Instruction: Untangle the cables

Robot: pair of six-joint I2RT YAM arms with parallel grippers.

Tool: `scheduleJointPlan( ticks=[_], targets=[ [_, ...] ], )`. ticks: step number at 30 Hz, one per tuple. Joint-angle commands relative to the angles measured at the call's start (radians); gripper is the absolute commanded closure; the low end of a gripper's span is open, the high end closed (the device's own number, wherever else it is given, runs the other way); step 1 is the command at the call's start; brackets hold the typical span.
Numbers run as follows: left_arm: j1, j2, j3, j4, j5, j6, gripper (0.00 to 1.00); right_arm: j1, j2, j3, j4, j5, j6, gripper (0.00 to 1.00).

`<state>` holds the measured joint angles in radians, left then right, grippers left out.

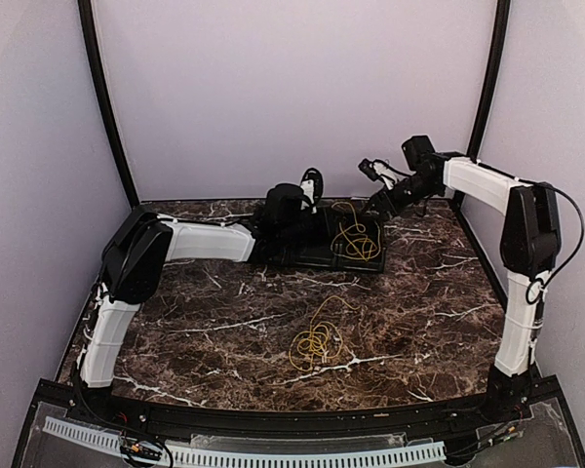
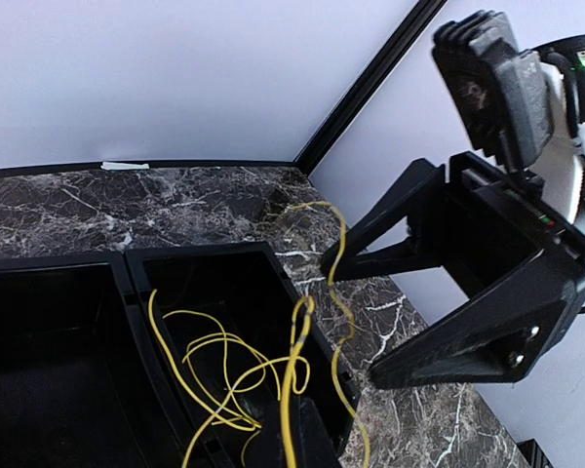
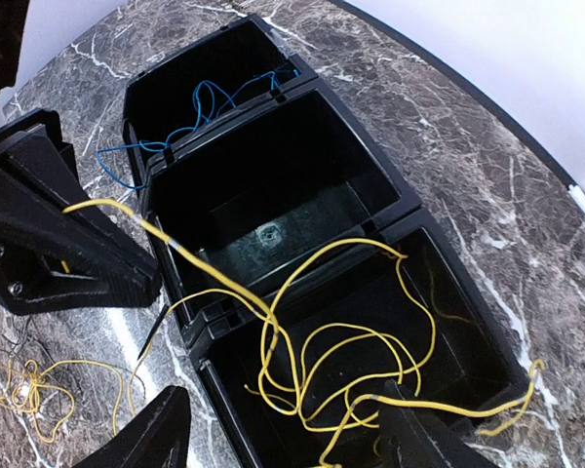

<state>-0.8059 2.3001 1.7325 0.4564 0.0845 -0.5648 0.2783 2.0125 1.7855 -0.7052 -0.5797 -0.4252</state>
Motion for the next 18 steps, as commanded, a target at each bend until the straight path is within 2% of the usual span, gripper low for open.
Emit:
scheduleJointPlan(
  ticks=[1,7,10,12,14,17,18],
  targets=[
    [-0.001,-0.008,0.004,0.048,0.040,-0.007,1.00,0.034,0.054,0.067,-0.032,-0.059,-0.014,0.32],
    [-0.001,-0.002,0.000,0.087,0.108,-0.022,1.00,0.042,0.084,0.088,0.006,-0.031,0.004,0.32],
    [-0.001,-0.002,0.001,0.094,0.123,-0.023,1.00,0.044,0.107,0.101,0.008,-0.043,0.003,0.35],
    [-0.001,-0.002,0.001,0.094,0.127,-0.021,1.00,0.043,0.120,0.108,0.008,-0.053,0.002,0.41],
    [-0.001,-0.002,0.002,0.092,0.130,-0.020,1.00,0.044,0.129,0.107,0.018,-0.056,0.013,0.55],
    [-0.001,-0.002,0.002,0.089,0.133,-0.022,1.00,0.043,0.138,0.111,0.038,-0.031,0.037,0.85],
    [-0.001,-0.002,0.002,0.088,0.133,-0.023,1.00,0.042,0.138,0.110,0.045,-0.021,0.043,0.98]
  ],
)
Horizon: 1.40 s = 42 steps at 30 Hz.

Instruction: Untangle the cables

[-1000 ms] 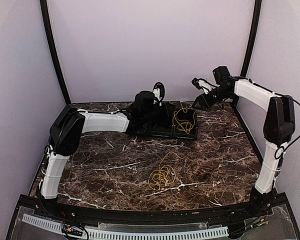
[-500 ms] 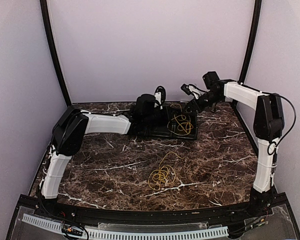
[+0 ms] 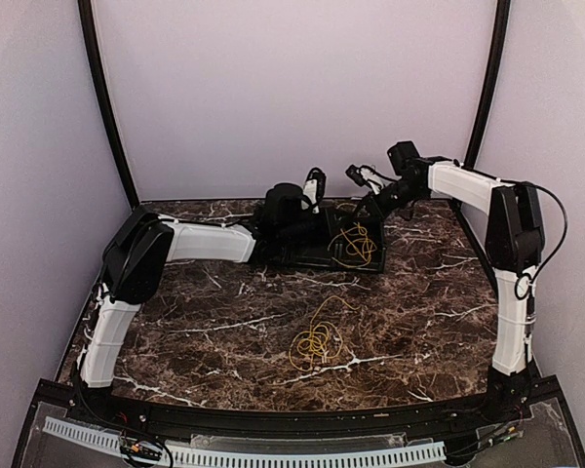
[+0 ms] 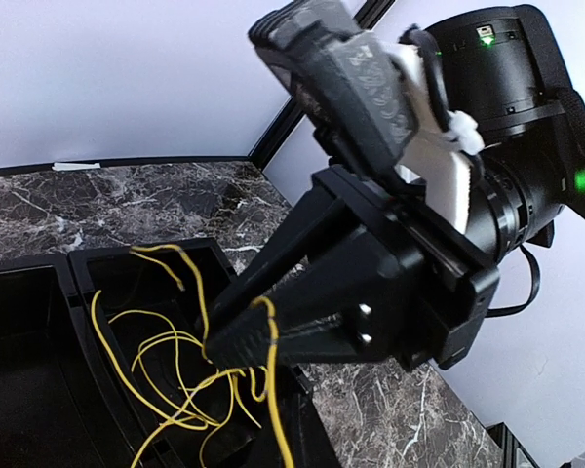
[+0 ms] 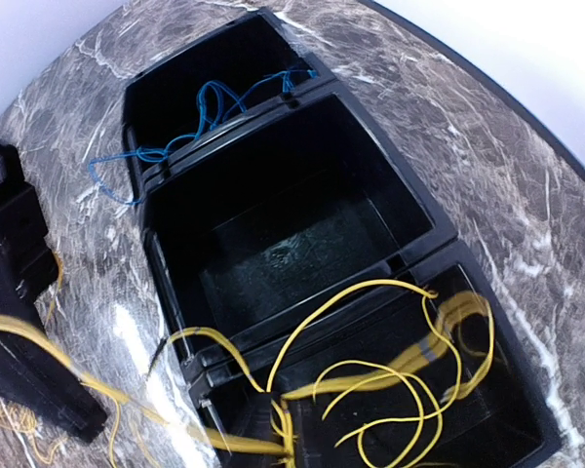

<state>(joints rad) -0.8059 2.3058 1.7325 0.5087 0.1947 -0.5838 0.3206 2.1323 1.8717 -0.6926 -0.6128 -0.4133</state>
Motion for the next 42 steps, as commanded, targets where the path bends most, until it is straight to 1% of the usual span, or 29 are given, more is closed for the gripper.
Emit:
scheduleJointPlan(
  ticks=[1,2,3,4,5,7,8,9,10,11,15,19,24,29,33,39,42],
  targets=[
    [-0.002,-0.008,0.003,0.028,0.025,-0.002,1.00,0.000,0.020,0.021,0.045,0.027,0.041,1.00],
    [-0.001,-0.009,0.008,0.021,0.026,0.005,0.90,-0.003,0.021,0.021,0.054,0.042,0.049,1.00],
    [-0.001,-0.013,0.010,-0.001,0.024,0.010,0.84,-0.006,0.021,0.020,0.062,0.054,0.057,1.00],
    [-0.002,-0.017,0.013,-0.016,0.021,0.025,0.74,-0.011,0.025,0.024,0.067,0.069,0.061,1.00],
    [-0.001,-0.034,0.009,-0.041,0.003,0.037,0.70,-0.017,0.026,0.028,0.072,0.090,0.065,1.00],
    [-0.002,-0.084,-0.049,-0.057,-0.036,0.064,0.54,-0.030,0.029,0.033,0.079,0.121,0.072,1.00],
    [-0.002,-0.105,-0.075,-0.053,-0.049,0.082,0.51,-0.039,0.030,0.034,0.082,0.139,0.073,1.00],
    [-0.002,-0.152,-0.130,-0.048,-0.068,0.092,0.45,-0.042,0.028,0.033,0.085,0.161,0.072,1.00],
    [-0.001,-0.202,-0.161,-0.037,-0.078,0.114,0.43,-0.044,0.024,0.028,0.091,0.187,0.068,1.00],
    [0.000,-0.227,-0.223,-0.032,-0.077,0.124,0.40,-0.046,0.019,0.017,0.101,0.209,0.062,1.00],
    [-0.001,-0.364,-0.403,-0.027,-0.083,0.174,0.37,-0.045,-0.008,-0.036,0.153,0.301,0.055,1.00],
    [-0.001,-0.480,-0.573,-0.040,-0.122,0.189,0.37,-0.036,-0.008,-0.053,0.159,0.347,0.041,1.00],
    [-0.001,-0.594,-0.727,-0.070,-0.198,0.196,0.37,-0.007,-0.001,-0.066,0.167,0.404,0.013,1.00],
    [-0.001,-0.665,-0.804,-0.069,-0.242,0.194,0.37,0.030,0.010,-0.058,0.166,0.465,-0.012,1.00],
    [-0.001,-0.698,-0.841,-0.058,-0.254,0.196,0.37,0.055,0.049,-0.013,0.149,0.520,-0.053,1.00],
    [-0.001,-0.713,-0.869,-0.042,-0.260,0.200,0.37,0.063,0.177,0.137,0.040,0.474,-0.037,1.00],
    [-0.001,-0.726,-0.888,-0.035,-0.261,0.196,0.37,0.063,0.207,0.154,0.017,0.464,-0.028,1.00]
  ],
)
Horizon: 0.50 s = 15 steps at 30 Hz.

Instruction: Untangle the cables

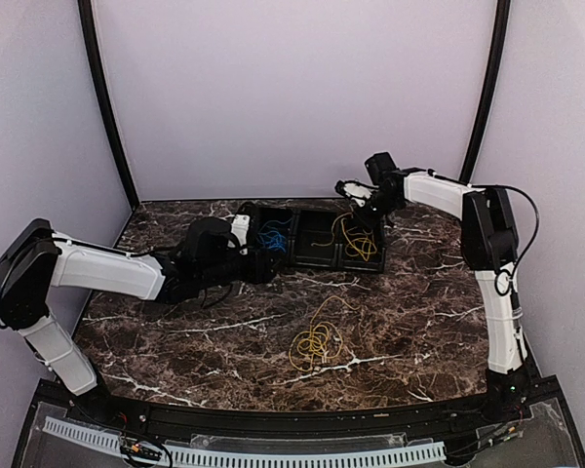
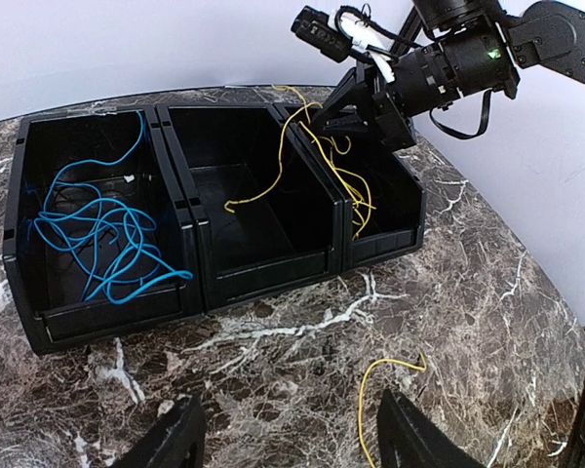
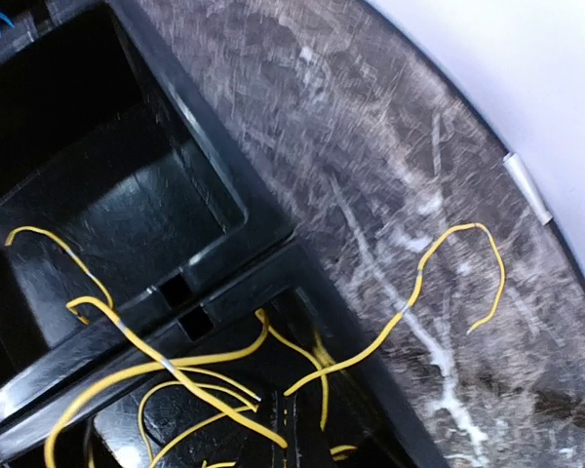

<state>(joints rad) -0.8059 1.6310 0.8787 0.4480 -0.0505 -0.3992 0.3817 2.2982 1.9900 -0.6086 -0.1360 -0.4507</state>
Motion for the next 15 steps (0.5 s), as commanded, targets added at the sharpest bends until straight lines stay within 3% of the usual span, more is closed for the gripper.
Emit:
scheduleJointPlan(
  ticks=[1,11,15],
  targets=[
    [-0.001,-0.058,-0.039,0.031,-0.018,0.011,0.37,0.003,0.042,0.030,-0.070,-0.014,0.011,1.00],
    [-0.001,-0.059,-0.066,0.059,-0.021,0.016,0.37,0.002,0.020,-0.051,-0.122,-0.024,-0.018,0.99],
    [-0.001,-0.051,-0.065,0.061,-0.011,0.011,0.38,0.002,-0.030,-0.065,-0.140,-0.036,-0.015,0.81]
  ],
)
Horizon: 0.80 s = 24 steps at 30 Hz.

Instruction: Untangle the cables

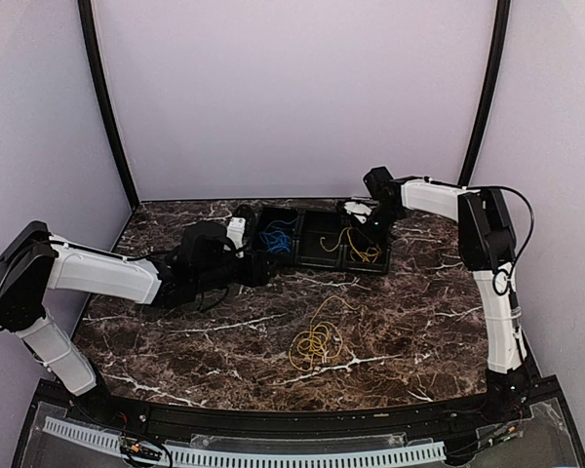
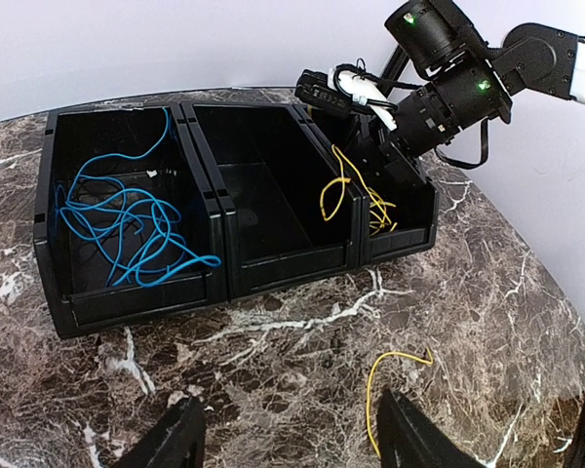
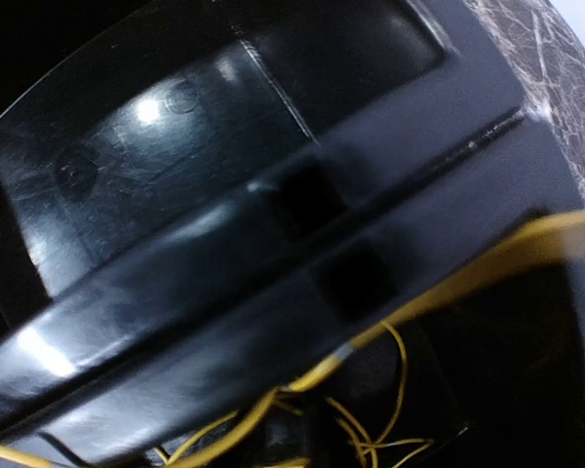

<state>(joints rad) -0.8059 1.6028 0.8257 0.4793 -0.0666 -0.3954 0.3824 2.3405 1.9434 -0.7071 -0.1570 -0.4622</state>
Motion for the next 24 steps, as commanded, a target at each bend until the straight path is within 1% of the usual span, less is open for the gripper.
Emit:
scheduleJointPlan(
  ticks=[1,5,11,17,19,21,24],
  targets=[
    [-0.001,-0.024,-0.012,0.028,0.003,0.007,0.38,0.001,-0.091,-0.024,-0.045,-0.014,-0.003,0.77],
    [-0.001,-0.036,-0.027,0.025,-0.008,0.010,0.38,0.002,-0.158,-0.029,-0.081,0.018,-0.020,0.68],
    [-0.001,-0.044,-0.035,0.020,-0.020,0.013,0.38,0.002,-0.235,-0.034,-0.125,0.069,-0.037,0.60],
    [-0.001,-0.039,-0.029,0.018,-0.011,0.010,0.38,0.019,-0.265,-0.031,-0.139,0.034,-0.039,0.57],
    [-0.001,-0.037,-0.025,0.016,-0.008,0.009,0.38,0.035,-0.260,-0.030,-0.123,0.045,-0.044,0.57],
    [-0.001,-0.035,-0.022,0.015,-0.006,0.008,0.38,0.047,-0.241,-0.011,-0.113,0.064,-0.049,0.57],
    [-0.001,-0.035,-0.022,0.014,-0.004,0.003,0.38,0.052,-0.176,0.060,-0.124,0.064,-0.046,0.58]
  ],
)
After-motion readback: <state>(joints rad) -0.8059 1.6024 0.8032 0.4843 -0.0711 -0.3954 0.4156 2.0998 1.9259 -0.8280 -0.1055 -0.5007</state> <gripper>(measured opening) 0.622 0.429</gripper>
